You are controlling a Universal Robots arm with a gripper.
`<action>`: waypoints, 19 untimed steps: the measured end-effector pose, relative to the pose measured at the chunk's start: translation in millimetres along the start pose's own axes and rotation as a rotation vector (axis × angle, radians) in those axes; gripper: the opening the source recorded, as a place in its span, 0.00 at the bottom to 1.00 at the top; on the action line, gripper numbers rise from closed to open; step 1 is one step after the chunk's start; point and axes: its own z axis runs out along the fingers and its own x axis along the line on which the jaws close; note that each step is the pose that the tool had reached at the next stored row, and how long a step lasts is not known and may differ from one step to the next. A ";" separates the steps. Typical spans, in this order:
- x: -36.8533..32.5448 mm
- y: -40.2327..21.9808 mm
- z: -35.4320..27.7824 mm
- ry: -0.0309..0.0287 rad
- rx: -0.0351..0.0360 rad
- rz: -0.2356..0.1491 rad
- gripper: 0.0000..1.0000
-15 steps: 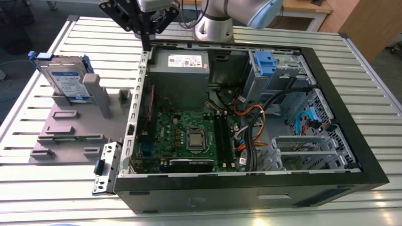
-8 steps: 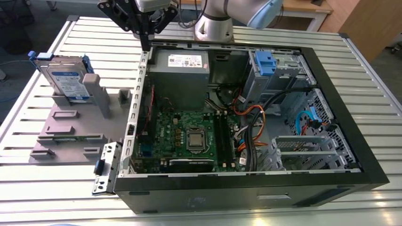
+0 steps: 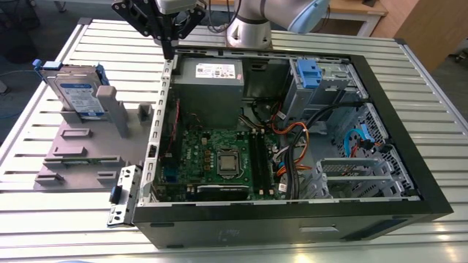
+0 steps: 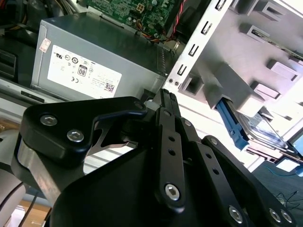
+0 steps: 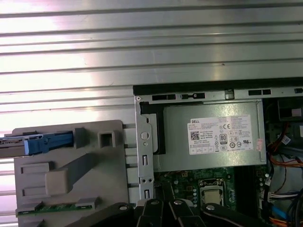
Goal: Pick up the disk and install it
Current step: 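Reach for the disk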
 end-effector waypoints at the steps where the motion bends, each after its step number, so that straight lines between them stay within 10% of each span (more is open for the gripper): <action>1: 0.2 0.0 0.0 0.0000 0.0000 0.000 0.11; 19: 7.3 -0.6 -0.2 0.0000 0.0003 0.000 0.11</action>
